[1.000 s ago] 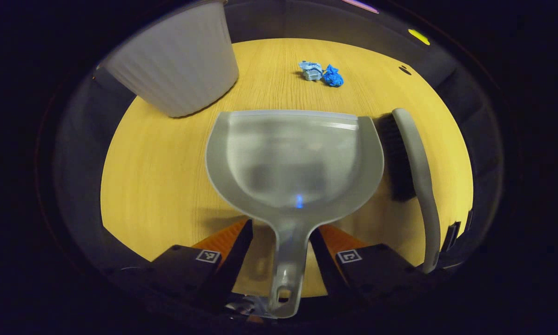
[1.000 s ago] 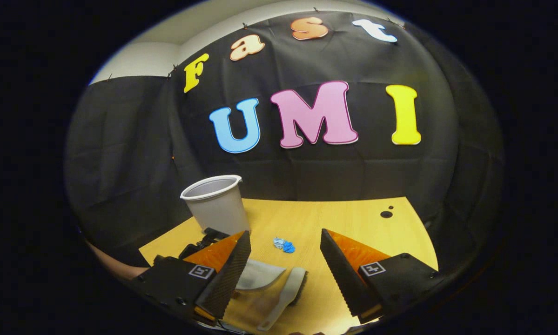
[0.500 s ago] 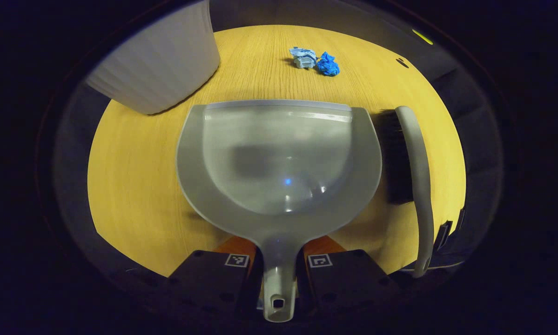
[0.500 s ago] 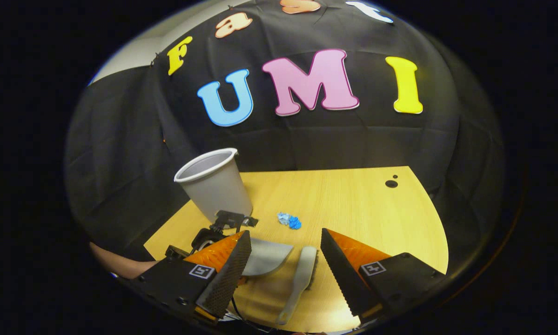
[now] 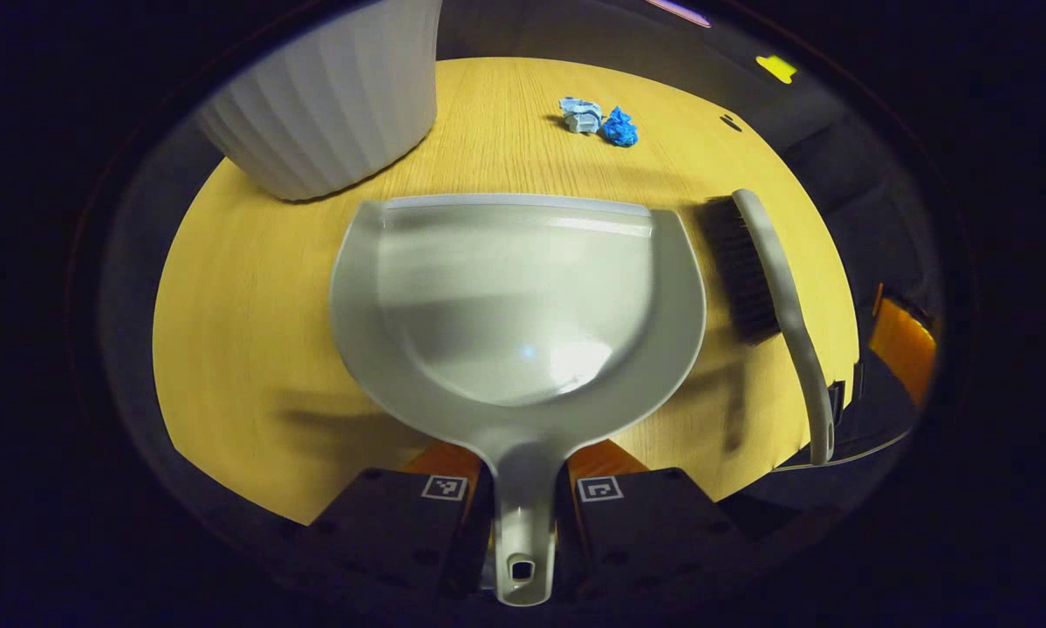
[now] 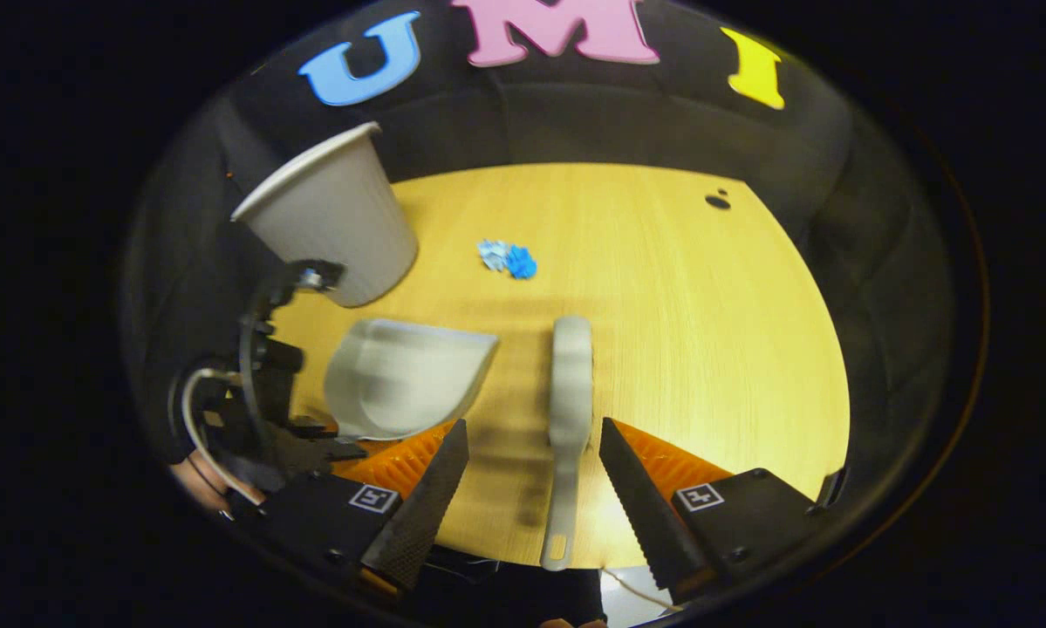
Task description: Pick up the small broom and dustpan from the desktop, sweep the trash into the dustpan with the broom, and then empty the trash into the garbage bin.
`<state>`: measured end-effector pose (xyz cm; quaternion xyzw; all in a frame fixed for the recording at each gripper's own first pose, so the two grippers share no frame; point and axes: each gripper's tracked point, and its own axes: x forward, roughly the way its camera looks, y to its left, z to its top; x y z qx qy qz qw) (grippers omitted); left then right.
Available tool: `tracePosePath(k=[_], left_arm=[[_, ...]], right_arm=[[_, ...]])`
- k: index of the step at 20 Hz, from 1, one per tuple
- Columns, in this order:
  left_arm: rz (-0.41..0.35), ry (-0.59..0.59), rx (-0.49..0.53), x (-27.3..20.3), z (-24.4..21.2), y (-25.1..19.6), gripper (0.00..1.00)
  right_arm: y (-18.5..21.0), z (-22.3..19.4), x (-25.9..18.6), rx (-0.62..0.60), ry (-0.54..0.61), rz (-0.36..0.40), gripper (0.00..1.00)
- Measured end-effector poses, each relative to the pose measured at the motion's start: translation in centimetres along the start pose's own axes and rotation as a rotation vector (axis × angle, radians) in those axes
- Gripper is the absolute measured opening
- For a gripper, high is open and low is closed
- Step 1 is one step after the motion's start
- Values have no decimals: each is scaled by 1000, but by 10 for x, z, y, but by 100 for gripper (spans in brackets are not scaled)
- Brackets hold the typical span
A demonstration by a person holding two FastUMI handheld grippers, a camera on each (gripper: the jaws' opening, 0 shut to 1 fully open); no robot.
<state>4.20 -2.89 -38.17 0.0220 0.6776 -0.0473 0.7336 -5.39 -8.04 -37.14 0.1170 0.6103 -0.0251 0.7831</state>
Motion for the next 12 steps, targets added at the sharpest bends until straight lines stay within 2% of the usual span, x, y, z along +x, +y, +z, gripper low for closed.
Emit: tracePosePath(k=[6,9,12], left_arm=[[16,-5,22,0,0,0,30],[6,-10,17,1,0,0,30],[-1,-15,8,0,0,0,30]], right_arm=[[-30,-42,48,-58,246,-101,100],[-27,-58,59,-59,331,-81,100],[-29,-55,70,-36,344,-87,98]])
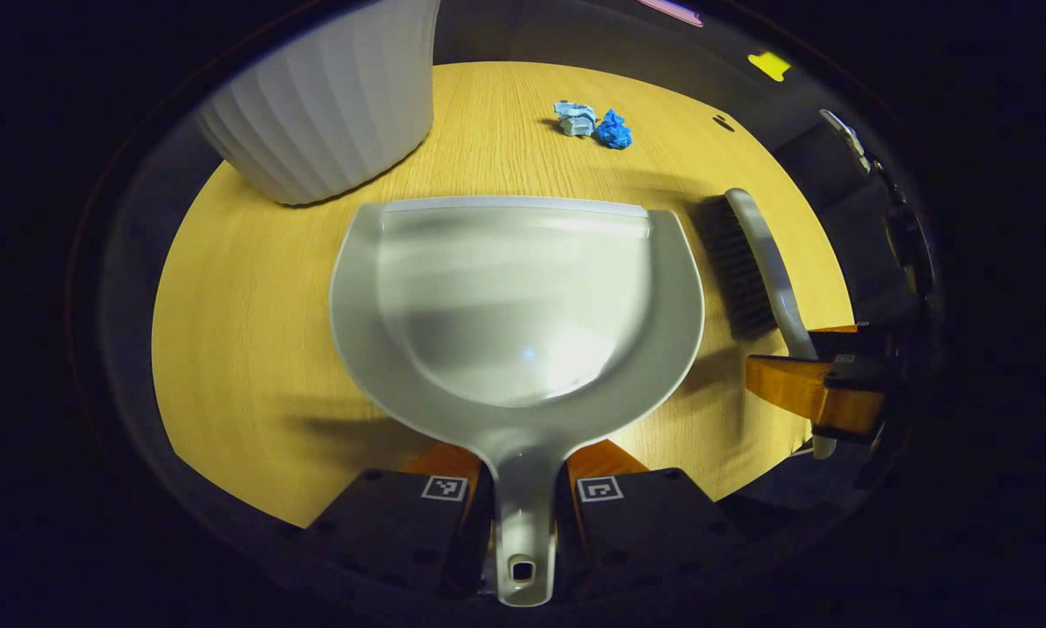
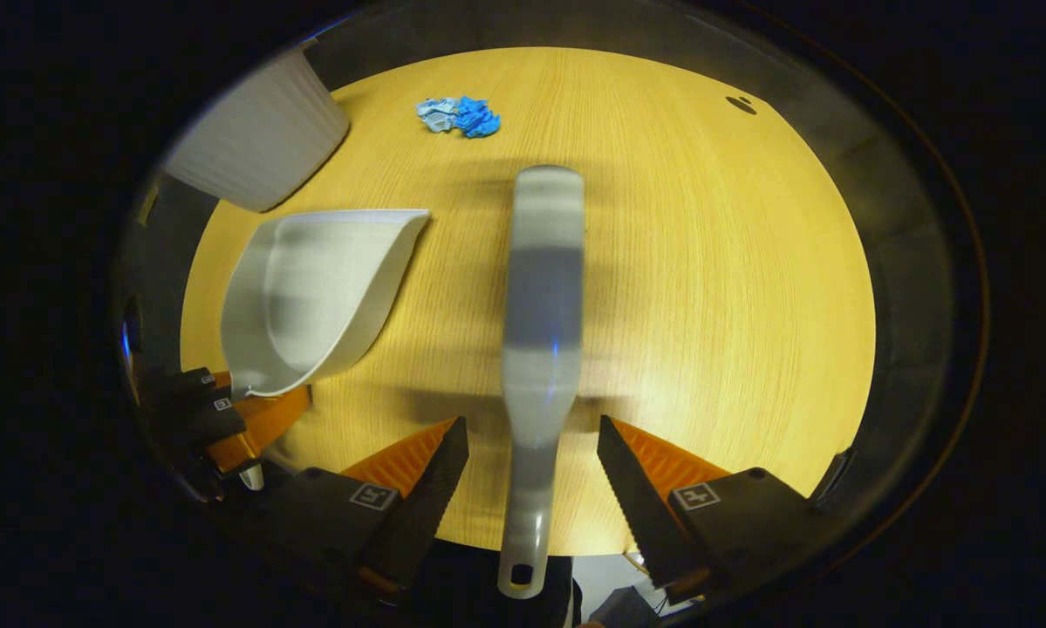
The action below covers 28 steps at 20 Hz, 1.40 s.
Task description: Pick up the small broom and dustpan from the desktop, sweep the trash into the dustpan with the broom, and then empty the trash into the garbage bin.
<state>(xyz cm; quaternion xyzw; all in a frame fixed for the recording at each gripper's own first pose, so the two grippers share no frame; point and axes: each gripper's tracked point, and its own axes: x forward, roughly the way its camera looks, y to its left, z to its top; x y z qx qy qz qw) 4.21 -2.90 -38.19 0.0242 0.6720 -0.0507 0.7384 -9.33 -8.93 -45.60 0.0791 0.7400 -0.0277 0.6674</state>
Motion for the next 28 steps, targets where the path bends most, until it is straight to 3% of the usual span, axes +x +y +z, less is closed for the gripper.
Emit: tracePosePath(k=[1,3,5,7,8,9,10,14,20,24,28], left_arm=[[-1,-2,-3,0,0,0,30],[-4,-3,-11,-1,-1,0,30],[-7,-7,-19,-1,-1,0,30],[-4,-7,-22,0,-1,0,31],[0,-5,-19,0,-1,-1,30],[5,-1,-14,0,-1,0,30],[11,3,-4,0,-1,0,30],[9,28,43,0,0,0,30],[34,85,144,-7,11,24,30],[33,118,190,-11,31,28,30],[45,141,234,-13,50,31,30]], right_arm=[[-2,2,3,-2,8,-12,94],[-6,3,7,-10,27,-22,53],[-11,4,11,-27,36,-29,57],[-9,4,13,-36,52,-14,50],[-6,5,15,-42,59,-1,28],[-4,5,16,-50,75,14,22],[-4,10,15,-59,74,25,31],[-26,57,2,-141,-3,-2,27],[-60,176,-20,-286,-129,-79,27],[-62,261,-6,-414,-179,-115,27],[-57,307,25,-553,-149,-157,27]])
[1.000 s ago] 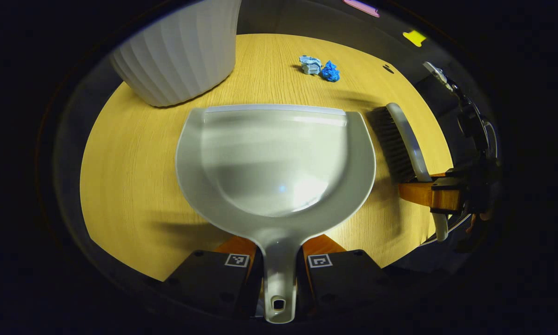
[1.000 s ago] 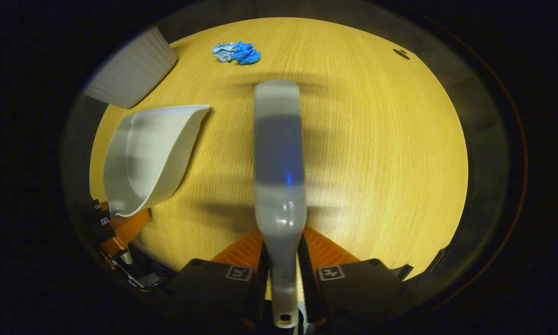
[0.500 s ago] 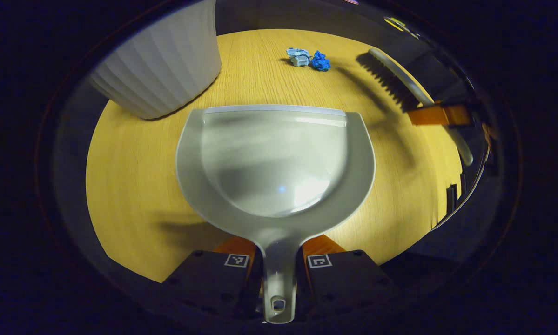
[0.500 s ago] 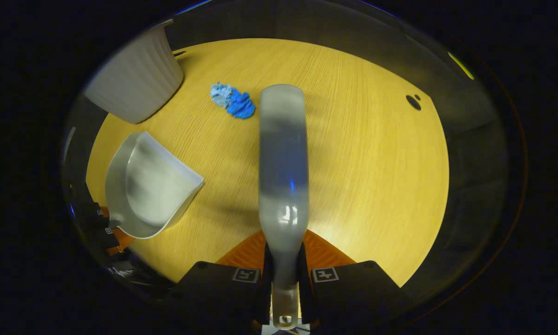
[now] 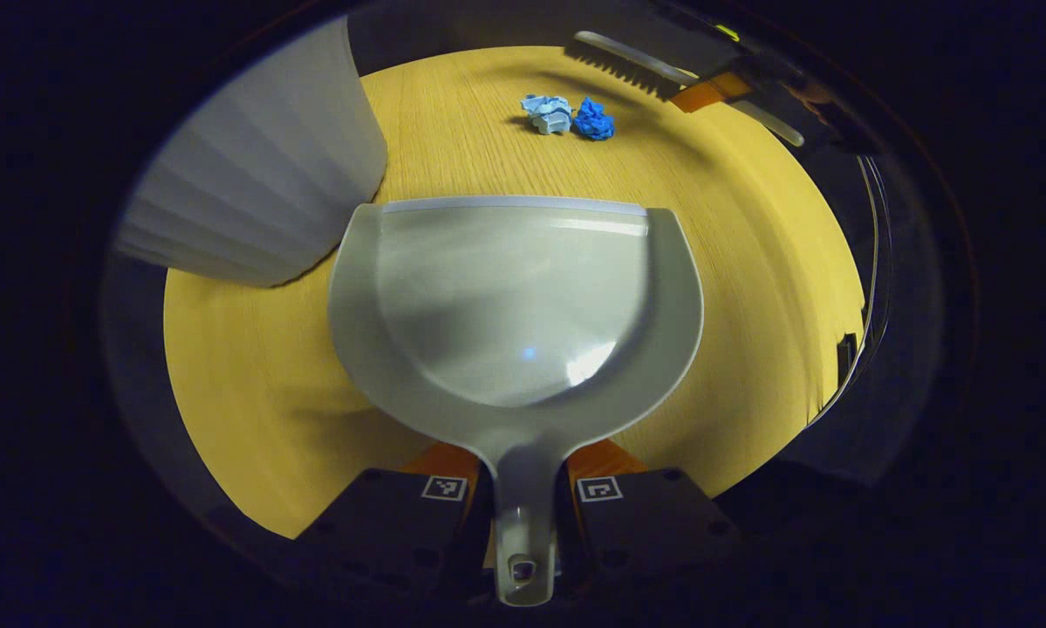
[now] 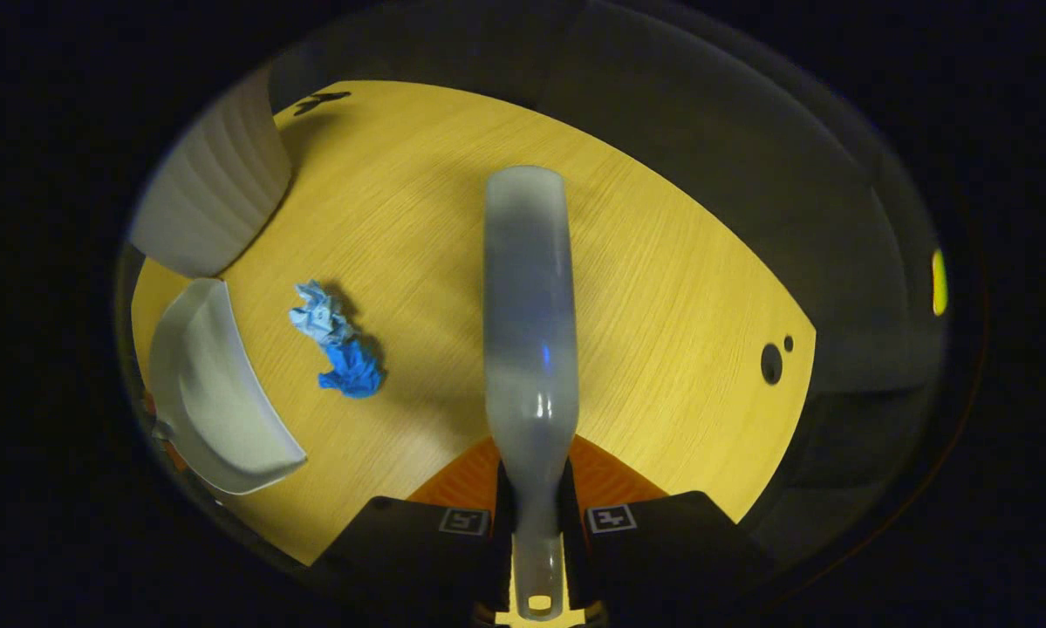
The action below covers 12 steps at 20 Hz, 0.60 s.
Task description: Pick up the small broom and dustpan from the desktop, sweep the trash into the dustpan with the broom, and then empty the trash into the garbage bin.
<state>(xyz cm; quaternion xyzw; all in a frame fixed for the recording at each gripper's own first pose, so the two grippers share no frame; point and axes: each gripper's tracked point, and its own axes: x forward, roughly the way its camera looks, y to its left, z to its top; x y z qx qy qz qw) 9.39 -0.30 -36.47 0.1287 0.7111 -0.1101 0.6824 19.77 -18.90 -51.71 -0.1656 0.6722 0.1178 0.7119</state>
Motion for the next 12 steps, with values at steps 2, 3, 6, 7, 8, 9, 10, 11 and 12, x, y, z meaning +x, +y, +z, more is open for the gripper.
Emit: tracePosePath(k=[2,3,6,7,8,9,10,11,12], left_arm=[[3,10,24,0,4,2,30],[4,13,34,0,5,2,30],[12,8,75,0,10,5,29],[10,1,93,-1,11,5,30],[6,6,121,0,10,3,30],[7,1,154,0,11,3,30],[9,-7,185,2,13,3,29],[18,-27,208,3,16,5,30],[40,-50,227,5,19,8,29]], right_arm=[[11,6,10,-36,18,40,27],[18,5,15,-61,26,65,27],[36,2,22,-186,22,90,27],[47,1,22,-220,20,119,23],[56,-2,20,-244,29,141,20],[65,-3,17,-264,35,165,27],[75,-5,13,-284,43,195,27],[85,-12,7,-312,59,223,27],[96,-21,-1,-356,81,263,27]])
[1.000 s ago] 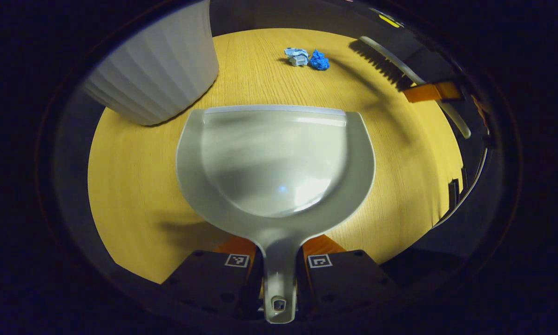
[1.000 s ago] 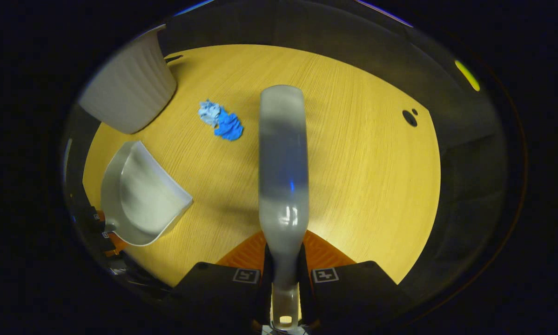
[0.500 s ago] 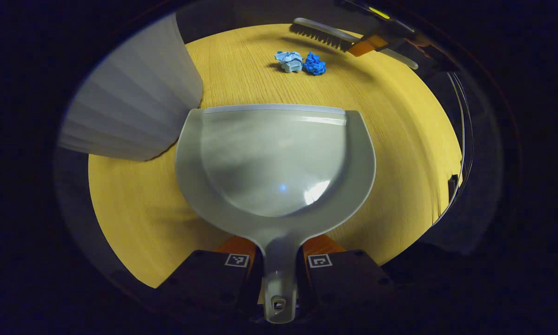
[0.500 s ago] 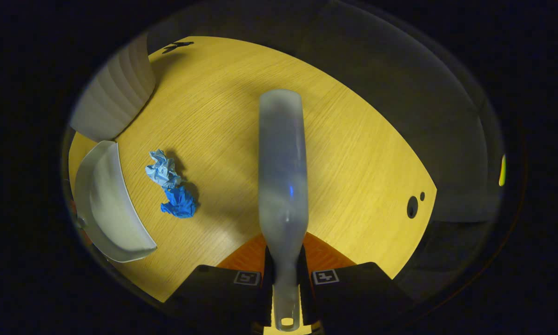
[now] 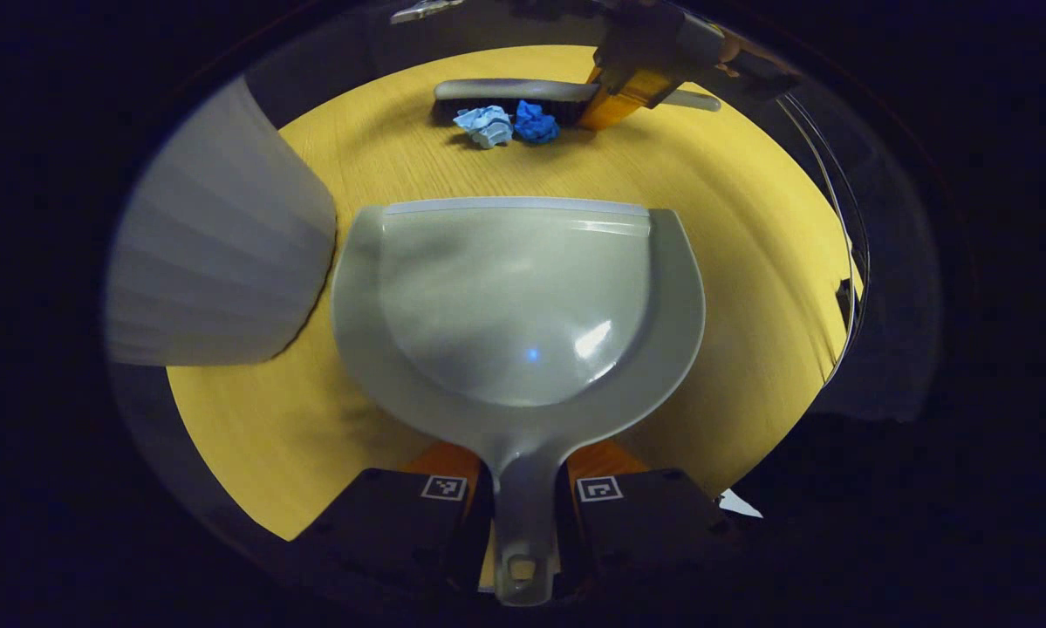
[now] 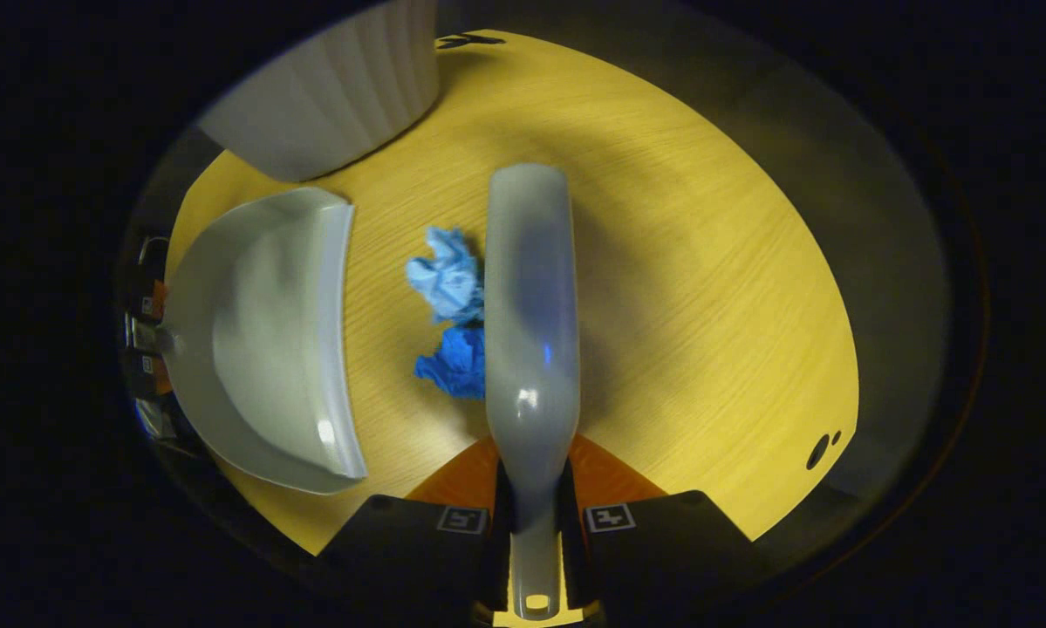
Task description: Pick up the small broom and dustpan from the desktop, sweep the trash into the dustpan with the broom, and then empty the trash into the garbage bin.
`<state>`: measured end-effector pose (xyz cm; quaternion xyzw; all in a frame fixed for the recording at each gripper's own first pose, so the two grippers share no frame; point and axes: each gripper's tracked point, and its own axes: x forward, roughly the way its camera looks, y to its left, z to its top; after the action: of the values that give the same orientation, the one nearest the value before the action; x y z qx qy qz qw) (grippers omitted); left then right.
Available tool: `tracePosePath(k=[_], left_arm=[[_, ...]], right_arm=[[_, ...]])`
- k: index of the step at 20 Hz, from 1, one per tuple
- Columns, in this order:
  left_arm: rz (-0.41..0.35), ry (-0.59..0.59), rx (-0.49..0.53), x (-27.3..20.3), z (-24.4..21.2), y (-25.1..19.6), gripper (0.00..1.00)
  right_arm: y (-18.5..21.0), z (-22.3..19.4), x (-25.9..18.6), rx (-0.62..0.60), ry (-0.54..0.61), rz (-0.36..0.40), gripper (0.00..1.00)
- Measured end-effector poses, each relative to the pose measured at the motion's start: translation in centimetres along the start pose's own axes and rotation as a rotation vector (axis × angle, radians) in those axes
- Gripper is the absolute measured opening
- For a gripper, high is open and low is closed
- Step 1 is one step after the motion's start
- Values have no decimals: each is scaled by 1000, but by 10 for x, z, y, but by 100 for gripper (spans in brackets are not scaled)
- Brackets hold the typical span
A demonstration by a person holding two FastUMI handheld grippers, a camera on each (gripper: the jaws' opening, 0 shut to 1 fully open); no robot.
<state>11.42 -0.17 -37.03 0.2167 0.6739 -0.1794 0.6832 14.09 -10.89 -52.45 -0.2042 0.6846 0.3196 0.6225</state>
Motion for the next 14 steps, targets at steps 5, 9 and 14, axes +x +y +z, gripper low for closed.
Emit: tracePosePath(k=[5,9,14], left_arm=[[-50,-22,18,3,-16,-6,30],[-68,-55,-4,10,-26,1,29],[-85,-112,-20,-1,-25,-1,30]], right_arm=[[52,-39,-9,-146,23,111,28],[65,-41,-4,44,4,278,27],[35,-40,-23,32,-30,212,27]])
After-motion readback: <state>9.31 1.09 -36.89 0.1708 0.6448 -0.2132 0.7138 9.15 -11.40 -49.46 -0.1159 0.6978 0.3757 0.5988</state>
